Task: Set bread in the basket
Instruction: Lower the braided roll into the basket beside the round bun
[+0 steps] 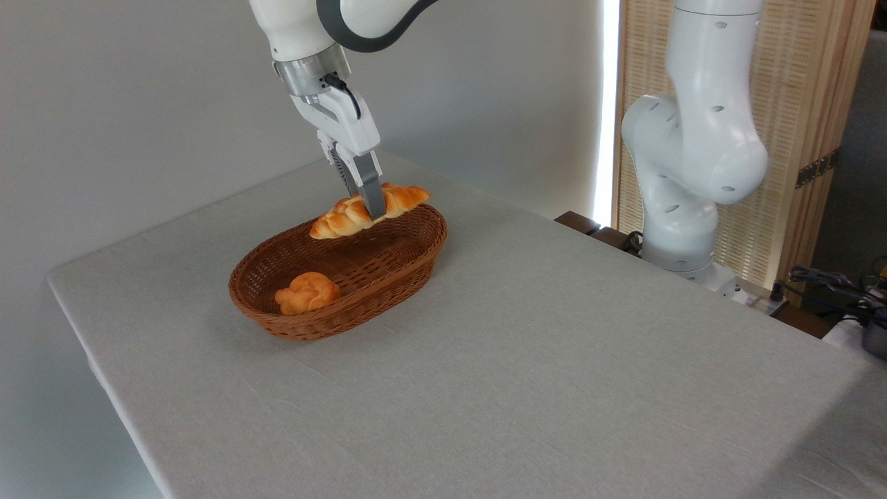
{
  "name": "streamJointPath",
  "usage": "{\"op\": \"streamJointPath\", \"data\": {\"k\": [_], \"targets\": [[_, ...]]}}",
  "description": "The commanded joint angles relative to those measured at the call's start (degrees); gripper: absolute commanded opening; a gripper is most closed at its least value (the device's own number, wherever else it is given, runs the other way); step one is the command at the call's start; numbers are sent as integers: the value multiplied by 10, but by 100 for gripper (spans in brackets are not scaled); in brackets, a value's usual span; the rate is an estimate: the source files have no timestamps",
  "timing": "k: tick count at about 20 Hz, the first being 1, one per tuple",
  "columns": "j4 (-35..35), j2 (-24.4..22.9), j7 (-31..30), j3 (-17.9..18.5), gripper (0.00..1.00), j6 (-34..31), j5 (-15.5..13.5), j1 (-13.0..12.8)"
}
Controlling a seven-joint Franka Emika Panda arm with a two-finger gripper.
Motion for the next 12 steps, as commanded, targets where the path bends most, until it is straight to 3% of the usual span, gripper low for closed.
{"op": "streamJointPath", "data": {"k": [1,6,10,11,12], "targets": [[11,18,-8,-7,38,3,-11,3],[11,23,-5,-13,43,23,-11,3],[9,25,1,-20,56,37,-7,3],[9,28,0,-26,67,37,-6,3],[9,31,-1,-26,70,37,-6,3]]}}
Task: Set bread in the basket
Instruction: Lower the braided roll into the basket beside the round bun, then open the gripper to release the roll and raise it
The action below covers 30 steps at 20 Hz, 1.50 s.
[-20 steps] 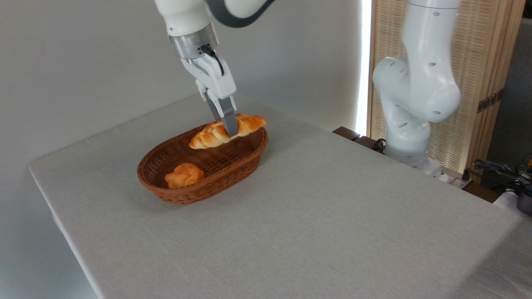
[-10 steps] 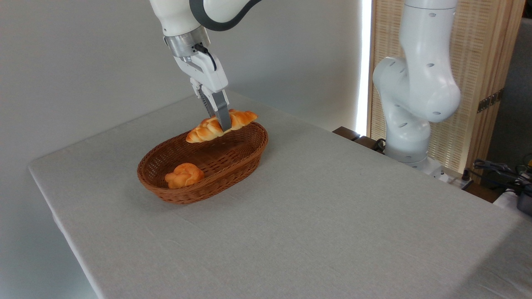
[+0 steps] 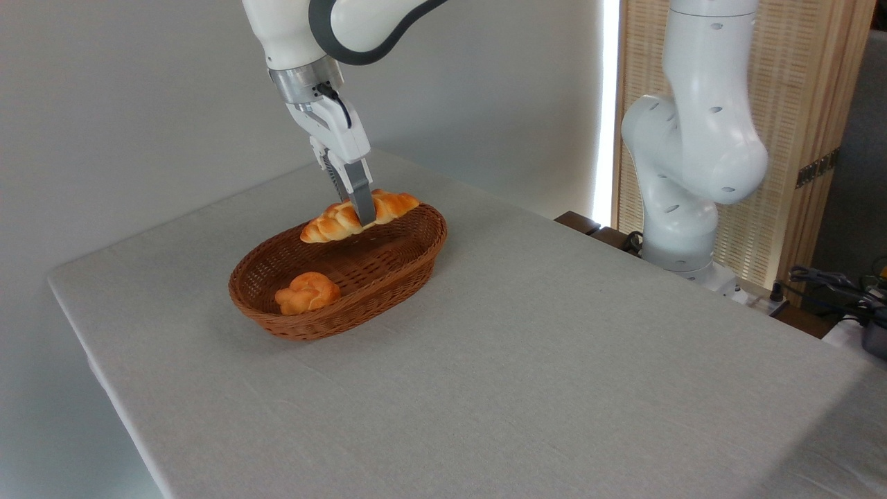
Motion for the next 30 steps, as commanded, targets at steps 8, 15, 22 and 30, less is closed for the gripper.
{"op": "streamJointPath", "data": {"k": [8,15,22,30], "targets": [[5,14,1,-11,100,0,-1,3],[5,14,1,-10,100,0,-1,3],[10,6,7,-2,100,5,0,3],[9,-1,16,9,100,4,0,3]]}}
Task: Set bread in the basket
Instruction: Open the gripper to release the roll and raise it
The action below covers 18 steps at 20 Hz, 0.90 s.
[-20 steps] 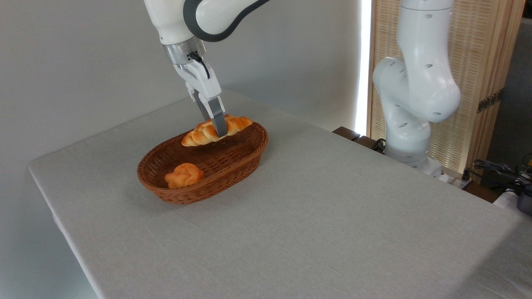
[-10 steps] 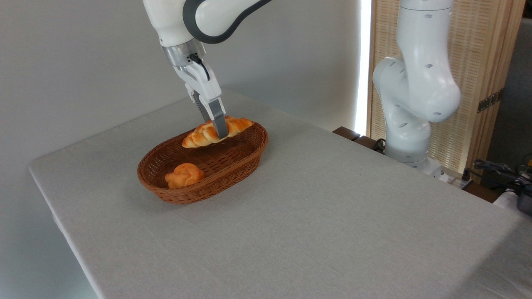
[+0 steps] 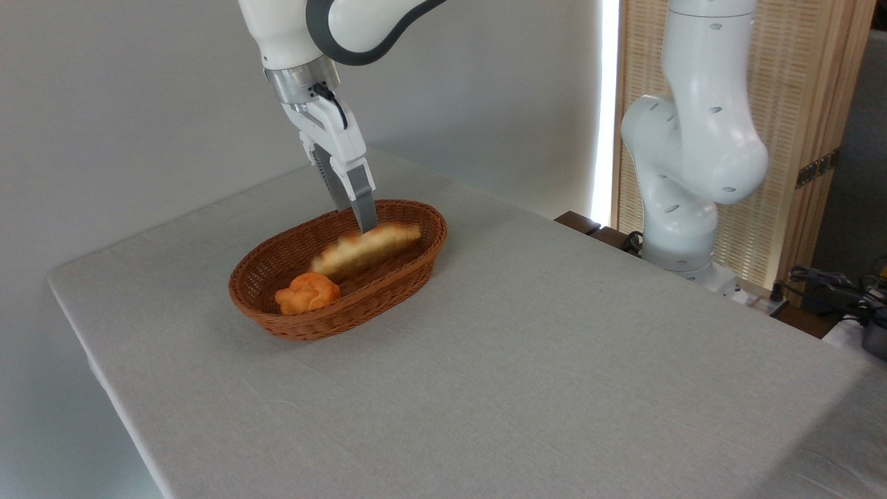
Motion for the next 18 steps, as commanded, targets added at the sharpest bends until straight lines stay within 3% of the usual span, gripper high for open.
{"op": "streamJointPath", "data": {"k": [1,7,9,18], "targets": [[1,-5,11,4,100,1,-1,-1],[10,-17,12,24,100,-1,-1,-1],[11,-33,16,46,100,-2,-1,-1],[45,-67,138,162,100,-19,-1,0]]}}
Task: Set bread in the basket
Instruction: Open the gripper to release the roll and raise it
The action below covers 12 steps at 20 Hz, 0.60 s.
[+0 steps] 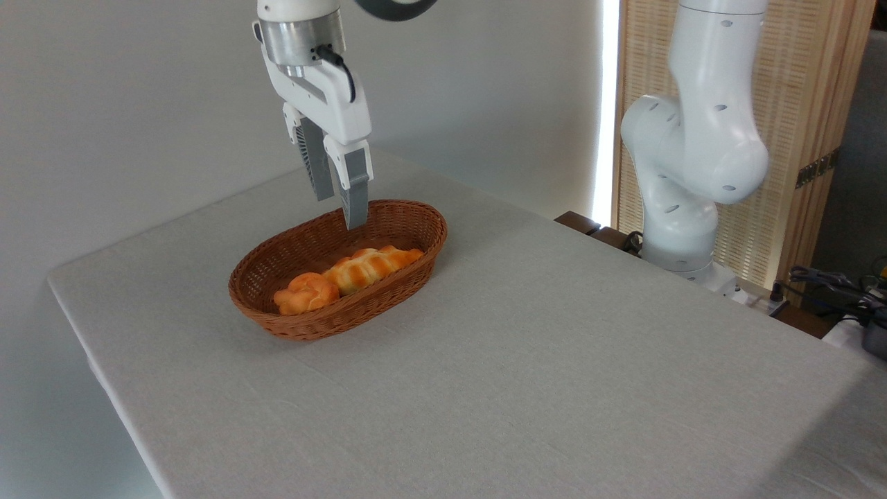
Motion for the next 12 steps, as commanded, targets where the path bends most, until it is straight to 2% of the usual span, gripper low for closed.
{"op": "streamJointPath", "data": {"k": [1,2,4,12], "targets": [[10,-12,66,39,100,-12,-1,7],[20,-12,88,35,100,-12,-1,28],[31,-12,107,36,100,-14,-2,46],[59,-6,127,42,100,-33,-1,82]]}}
